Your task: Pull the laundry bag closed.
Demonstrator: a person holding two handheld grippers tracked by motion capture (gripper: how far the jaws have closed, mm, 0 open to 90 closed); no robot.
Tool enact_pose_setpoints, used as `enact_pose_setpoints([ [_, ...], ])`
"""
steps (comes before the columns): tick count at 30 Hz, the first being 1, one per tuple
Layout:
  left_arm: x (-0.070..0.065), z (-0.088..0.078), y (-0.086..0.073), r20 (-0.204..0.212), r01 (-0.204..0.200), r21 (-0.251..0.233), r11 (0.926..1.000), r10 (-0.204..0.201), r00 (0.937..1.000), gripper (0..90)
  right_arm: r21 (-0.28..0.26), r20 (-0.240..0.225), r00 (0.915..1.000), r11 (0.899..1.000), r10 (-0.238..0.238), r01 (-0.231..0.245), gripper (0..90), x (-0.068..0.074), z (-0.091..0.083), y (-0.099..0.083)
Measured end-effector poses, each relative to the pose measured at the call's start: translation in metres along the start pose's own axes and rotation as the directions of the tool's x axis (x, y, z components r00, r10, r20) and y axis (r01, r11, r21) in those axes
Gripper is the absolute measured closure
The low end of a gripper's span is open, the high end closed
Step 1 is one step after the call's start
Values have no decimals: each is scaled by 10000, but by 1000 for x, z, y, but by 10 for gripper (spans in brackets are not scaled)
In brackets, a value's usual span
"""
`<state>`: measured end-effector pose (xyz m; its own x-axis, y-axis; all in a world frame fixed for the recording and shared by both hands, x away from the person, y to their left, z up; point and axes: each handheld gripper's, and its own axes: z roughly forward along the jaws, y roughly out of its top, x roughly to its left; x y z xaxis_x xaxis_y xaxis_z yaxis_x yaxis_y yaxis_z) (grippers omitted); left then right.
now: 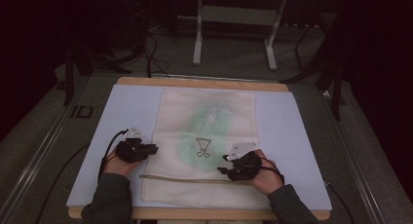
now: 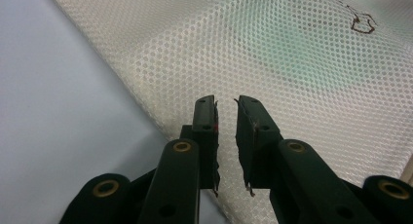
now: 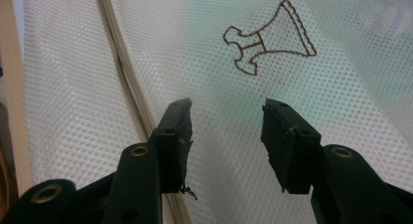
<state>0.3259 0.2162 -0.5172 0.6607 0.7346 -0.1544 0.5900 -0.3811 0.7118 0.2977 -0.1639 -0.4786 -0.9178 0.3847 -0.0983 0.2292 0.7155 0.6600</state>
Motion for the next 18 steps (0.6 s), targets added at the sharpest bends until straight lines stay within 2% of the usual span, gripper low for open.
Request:
enact_pose_setpoints([
  [18, 1, -1, 1, 32, -50, -39, 10000, 50, 10000, 778, -90, -403, 9984, 9992, -402, 399, 533, 11, 13, 21],
])
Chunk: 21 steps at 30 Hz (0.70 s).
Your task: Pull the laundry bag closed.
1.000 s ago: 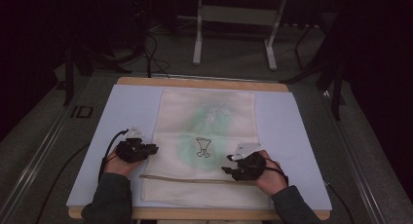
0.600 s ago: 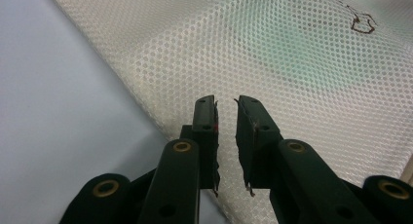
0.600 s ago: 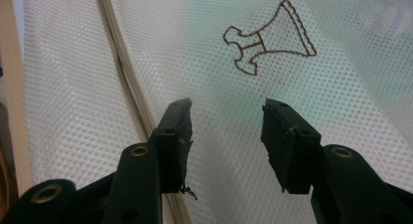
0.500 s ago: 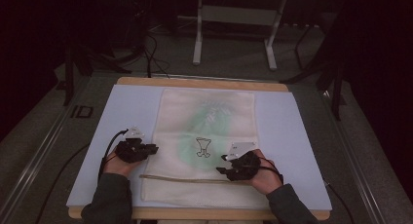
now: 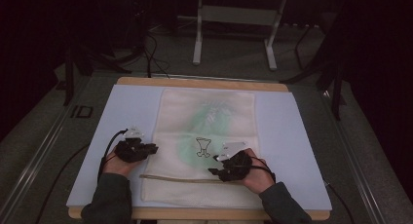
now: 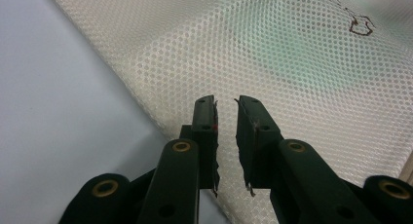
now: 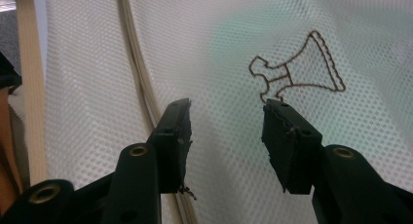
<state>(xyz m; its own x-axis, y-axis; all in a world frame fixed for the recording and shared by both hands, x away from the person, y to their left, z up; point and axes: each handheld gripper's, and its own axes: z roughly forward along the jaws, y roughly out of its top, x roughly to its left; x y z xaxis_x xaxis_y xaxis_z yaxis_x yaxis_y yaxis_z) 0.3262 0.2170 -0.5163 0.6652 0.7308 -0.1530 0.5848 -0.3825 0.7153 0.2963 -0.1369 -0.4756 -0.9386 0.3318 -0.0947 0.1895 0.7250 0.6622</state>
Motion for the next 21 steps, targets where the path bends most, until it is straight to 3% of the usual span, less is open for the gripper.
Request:
enact_pose_setpoints([
  [21, 0, 1, 1, 18, -98, 88, 9999, 97, 10000, 767, -248, -295, 9986, 9987, -449, 441, 522, 9, 13, 26],
])
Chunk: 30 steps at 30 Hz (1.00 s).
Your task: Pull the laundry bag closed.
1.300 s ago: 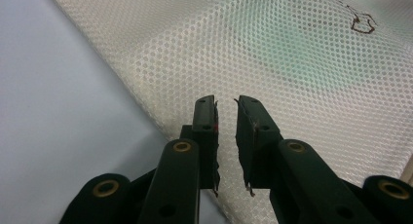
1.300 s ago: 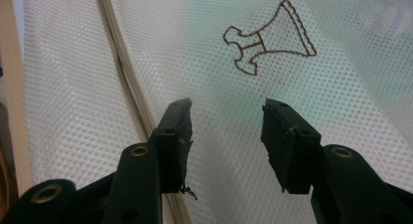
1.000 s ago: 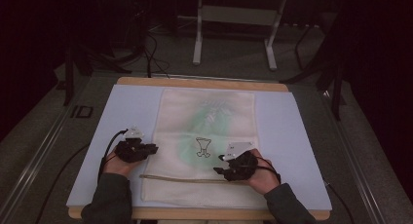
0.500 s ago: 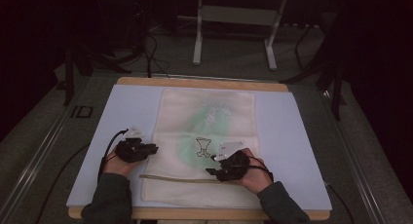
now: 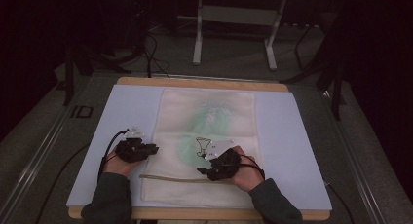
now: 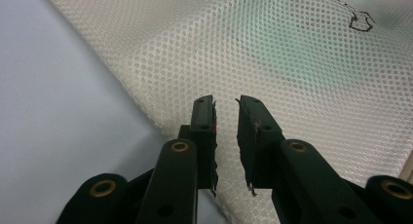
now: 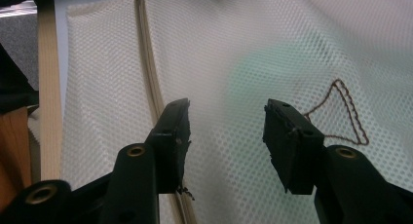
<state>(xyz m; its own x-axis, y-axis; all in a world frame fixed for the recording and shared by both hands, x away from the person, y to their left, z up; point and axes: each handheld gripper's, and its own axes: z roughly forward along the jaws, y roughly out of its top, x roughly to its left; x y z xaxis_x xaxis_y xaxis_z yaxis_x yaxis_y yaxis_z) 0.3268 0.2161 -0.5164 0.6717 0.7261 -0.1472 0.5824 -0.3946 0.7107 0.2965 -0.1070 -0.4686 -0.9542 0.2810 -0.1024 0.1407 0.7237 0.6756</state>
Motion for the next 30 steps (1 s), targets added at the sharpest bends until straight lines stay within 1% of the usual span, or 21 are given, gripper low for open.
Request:
enact_pose_setpoints([
  [4, 1, 0, 0, 3, -21, 13, 10000, 21, 10000, 767, -21, -63, 9999, 9999, -109, 109, 522, 1, 3, 4],
  [20, 1, -2, 0, 66, -49, -23, 10000, 49, 10000, 760, -150, -173, 9996, 9996, -241, 238, 530, 4, 11, 17],
  [30, 2, -2, 0, 84, -45, -50, 10000, 45, 10000, 751, -101, -422, 9984, 9992, -379, 375, 530, 9, 23, 24],
])
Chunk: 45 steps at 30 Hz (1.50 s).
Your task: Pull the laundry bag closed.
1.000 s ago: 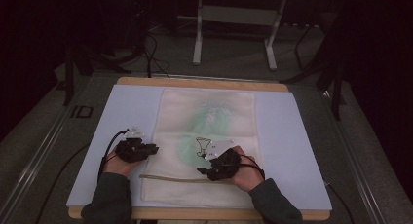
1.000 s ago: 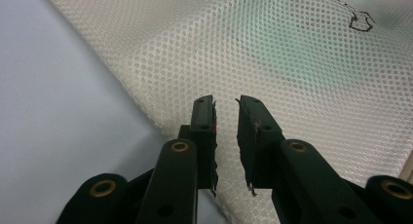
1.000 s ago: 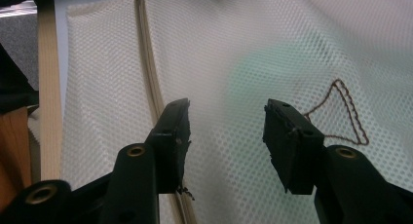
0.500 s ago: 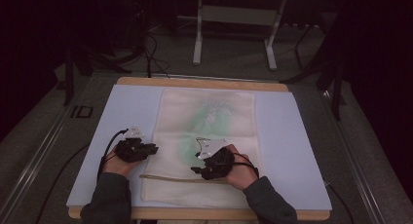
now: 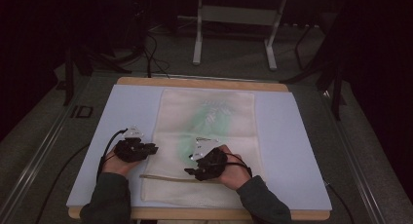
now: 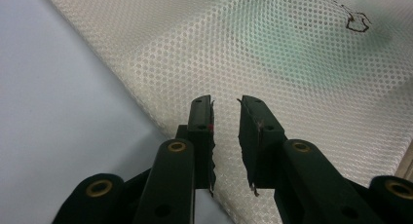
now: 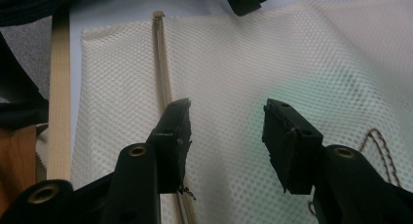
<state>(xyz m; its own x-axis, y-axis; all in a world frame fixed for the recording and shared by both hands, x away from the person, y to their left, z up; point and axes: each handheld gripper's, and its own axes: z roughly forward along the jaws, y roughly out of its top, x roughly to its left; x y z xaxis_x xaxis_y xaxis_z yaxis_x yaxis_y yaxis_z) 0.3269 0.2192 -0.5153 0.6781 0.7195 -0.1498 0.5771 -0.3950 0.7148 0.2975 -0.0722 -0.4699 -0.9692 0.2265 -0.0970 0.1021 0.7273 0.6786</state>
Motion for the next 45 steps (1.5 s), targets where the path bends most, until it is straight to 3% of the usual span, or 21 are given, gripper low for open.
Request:
enact_pose_setpoints([
  [45, 2, -1, 0, 160, 38, -17, 10000, -37, 9999, 735, -287, -873, 9957, 9992, -311, 287, 573, 16, 48, 35],
])
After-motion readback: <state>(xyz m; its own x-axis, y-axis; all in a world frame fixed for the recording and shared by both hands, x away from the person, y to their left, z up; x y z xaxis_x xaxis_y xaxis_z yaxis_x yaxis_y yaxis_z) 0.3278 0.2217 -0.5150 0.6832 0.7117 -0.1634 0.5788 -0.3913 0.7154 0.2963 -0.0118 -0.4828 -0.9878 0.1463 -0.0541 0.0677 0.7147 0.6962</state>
